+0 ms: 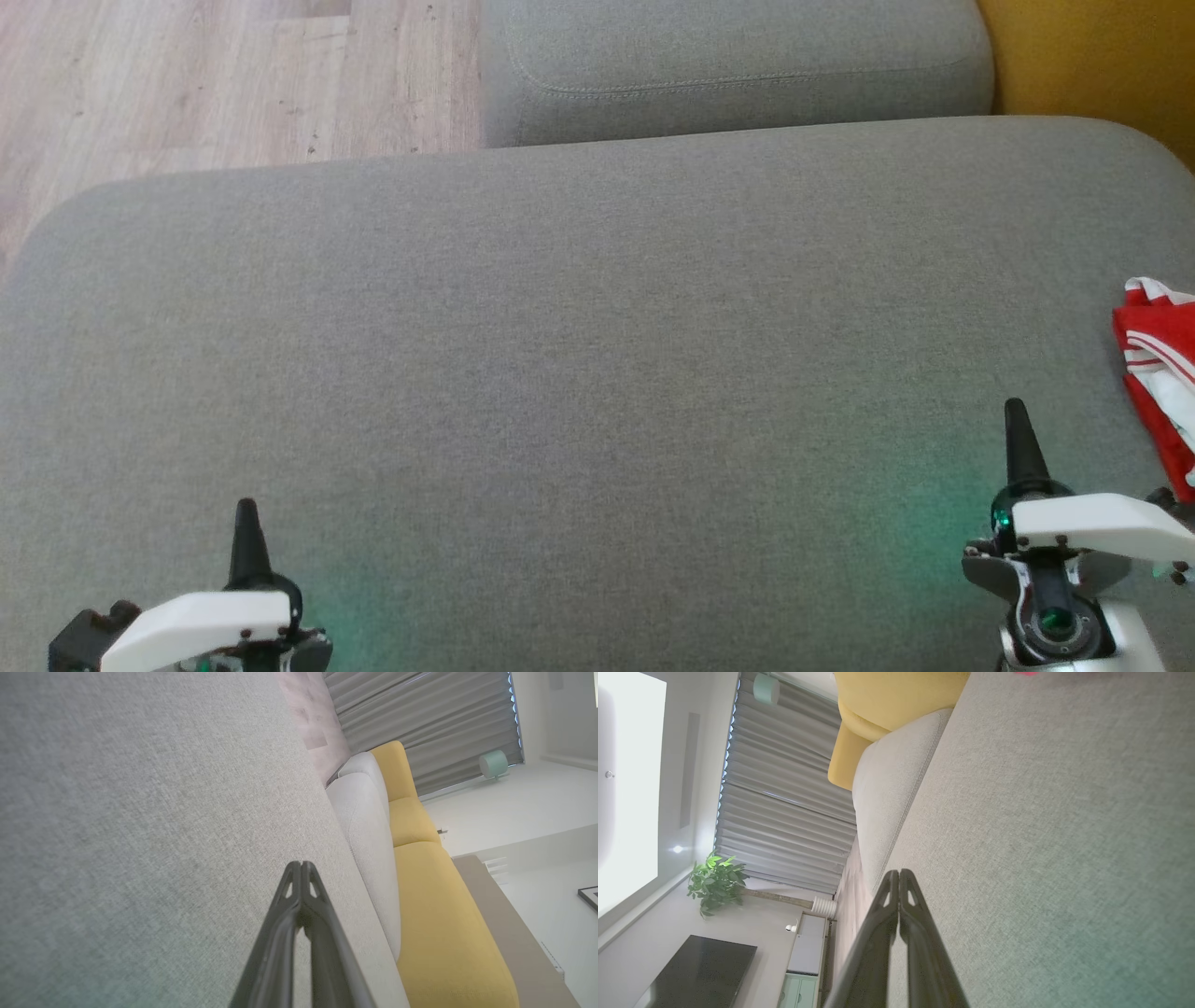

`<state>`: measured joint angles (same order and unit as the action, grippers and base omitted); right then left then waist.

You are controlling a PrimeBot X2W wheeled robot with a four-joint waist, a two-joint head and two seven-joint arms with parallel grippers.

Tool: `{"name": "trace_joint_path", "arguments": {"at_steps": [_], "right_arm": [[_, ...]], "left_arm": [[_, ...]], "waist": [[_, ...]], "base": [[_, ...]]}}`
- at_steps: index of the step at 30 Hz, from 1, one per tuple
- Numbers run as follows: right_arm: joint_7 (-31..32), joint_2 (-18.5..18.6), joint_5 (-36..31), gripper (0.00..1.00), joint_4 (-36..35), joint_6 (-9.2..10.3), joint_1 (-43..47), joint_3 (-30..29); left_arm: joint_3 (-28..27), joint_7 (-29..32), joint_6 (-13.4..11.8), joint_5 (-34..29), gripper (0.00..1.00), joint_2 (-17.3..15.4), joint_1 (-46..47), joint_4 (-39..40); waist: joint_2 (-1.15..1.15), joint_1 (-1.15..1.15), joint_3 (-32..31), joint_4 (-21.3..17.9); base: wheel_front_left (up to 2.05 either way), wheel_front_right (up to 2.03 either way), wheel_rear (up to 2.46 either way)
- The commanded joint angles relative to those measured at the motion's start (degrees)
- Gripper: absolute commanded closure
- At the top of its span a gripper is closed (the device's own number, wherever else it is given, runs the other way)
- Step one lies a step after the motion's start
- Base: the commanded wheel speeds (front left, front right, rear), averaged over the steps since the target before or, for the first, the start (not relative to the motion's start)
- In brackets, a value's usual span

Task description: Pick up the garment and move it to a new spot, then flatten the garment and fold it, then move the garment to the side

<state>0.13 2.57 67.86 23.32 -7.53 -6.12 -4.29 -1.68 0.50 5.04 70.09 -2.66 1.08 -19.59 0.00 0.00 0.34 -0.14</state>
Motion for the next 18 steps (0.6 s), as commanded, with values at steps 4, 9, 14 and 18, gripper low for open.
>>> {"name": "trace_joint_path", "arguments": {"at_steps": [4,9,14,18], "right_arm": [[1.36,0.26,4.22,1.00,-3.31,0.03,-0.71,0.23],[2.20,0.27,7.58,1.00,-4.31,0.03,-0.60,-0.18],[3.04,0.28,10.96,1.00,-5.32,0.04,-0.49,-0.60],[3.72,0.29,13.67,1.00,-6.12,0.04,-0.41,-0.93]], "left_arm": [[-1.99,0.96,0.53,3.69,1.00,-0.17,3.10,2.54],[-2.47,1.80,0.85,6.77,1.00,-0.17,3.44,3.04],[-2.94,2.64,1.18,9.87,1.00,-0.18,3.78,3.54],[-3.33,3.32,1.44,12.35,1.00,-0.19,4.05,3.95]], "waist": [[0.00,0.00,-0.02,0.02],[0.00,0.00,-0.05,0.04],[0.00,0.00,-0.07,0.06],[0.00,0.00,-0.09,0.08]], "base": [[0.00,0.00,0.00],[0.00,0.00,0.00],[0.00,0.00,0.00],[0.00,0.00,0.00]]}}
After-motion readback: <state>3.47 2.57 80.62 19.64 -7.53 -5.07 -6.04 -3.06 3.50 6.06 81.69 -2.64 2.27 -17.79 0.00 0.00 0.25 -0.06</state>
